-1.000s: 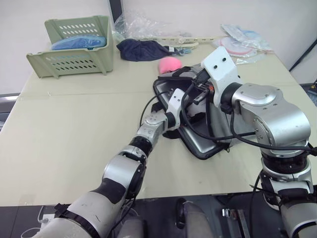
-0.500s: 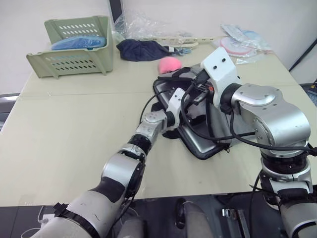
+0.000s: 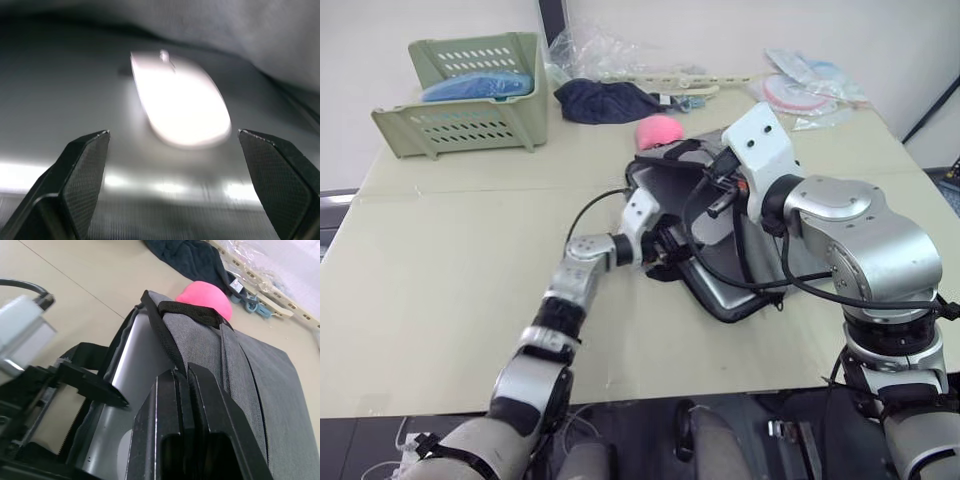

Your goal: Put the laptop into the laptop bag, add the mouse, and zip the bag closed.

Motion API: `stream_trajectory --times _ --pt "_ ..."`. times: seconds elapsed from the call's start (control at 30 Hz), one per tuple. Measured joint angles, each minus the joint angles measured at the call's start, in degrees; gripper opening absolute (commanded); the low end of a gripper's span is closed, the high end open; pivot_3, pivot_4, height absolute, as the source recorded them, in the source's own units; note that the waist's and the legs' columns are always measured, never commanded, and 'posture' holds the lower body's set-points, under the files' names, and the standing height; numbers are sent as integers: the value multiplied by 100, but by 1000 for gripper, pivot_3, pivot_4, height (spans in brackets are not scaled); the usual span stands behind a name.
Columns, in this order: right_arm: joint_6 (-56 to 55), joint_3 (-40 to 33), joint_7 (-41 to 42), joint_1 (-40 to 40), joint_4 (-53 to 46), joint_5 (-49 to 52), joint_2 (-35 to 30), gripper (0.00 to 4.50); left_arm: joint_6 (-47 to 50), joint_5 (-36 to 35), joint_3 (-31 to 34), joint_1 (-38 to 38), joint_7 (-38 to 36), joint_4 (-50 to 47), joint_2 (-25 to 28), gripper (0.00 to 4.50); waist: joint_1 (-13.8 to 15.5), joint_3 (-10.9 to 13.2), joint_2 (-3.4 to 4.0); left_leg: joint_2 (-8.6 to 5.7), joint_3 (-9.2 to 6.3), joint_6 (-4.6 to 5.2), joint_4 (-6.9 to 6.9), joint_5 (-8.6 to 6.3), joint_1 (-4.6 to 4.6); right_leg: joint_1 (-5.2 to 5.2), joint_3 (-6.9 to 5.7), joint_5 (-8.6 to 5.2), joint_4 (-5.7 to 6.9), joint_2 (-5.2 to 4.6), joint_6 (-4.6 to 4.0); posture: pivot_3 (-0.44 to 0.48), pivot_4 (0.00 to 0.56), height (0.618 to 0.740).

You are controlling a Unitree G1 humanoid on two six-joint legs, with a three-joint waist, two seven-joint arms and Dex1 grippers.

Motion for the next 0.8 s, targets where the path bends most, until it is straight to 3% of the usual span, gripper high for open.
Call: stream_trajectory --times 0.1,0.3,0.6,0.8 --pt "-102 37 0 188 1 -1 11 0 1063 -364 36 535 30 -1433 295 4419 21 0 0 -1 -8 0 12 0 -8 0 0 0 1 -3 0 0 150 740" --pt "-382 83 21 242 18 19 -4 0 2632 -1198 434 1091 234 -3417 898 4419 -7 0 1 1 -10 -2 5 -1 -3 0 3 0 1 -1 0 0 150 740" --pt "-911 119 458 571 1 205 -235 0 3930 -2379 1213 1565 10 -5089 2490 4419 2 1 3 1 -13 -6 2 -3 -3 -1 2 -1 -6 0 -1 0 150 740" --pt "-1494 122 1046 997 -137 440 -562 0 4665 -3356 2211 1146 40 -5323 3420 4419 9 1 2 -2 -12 -8 0 -4 -1 0 3 -1 -7 0 -2 0 150 740"
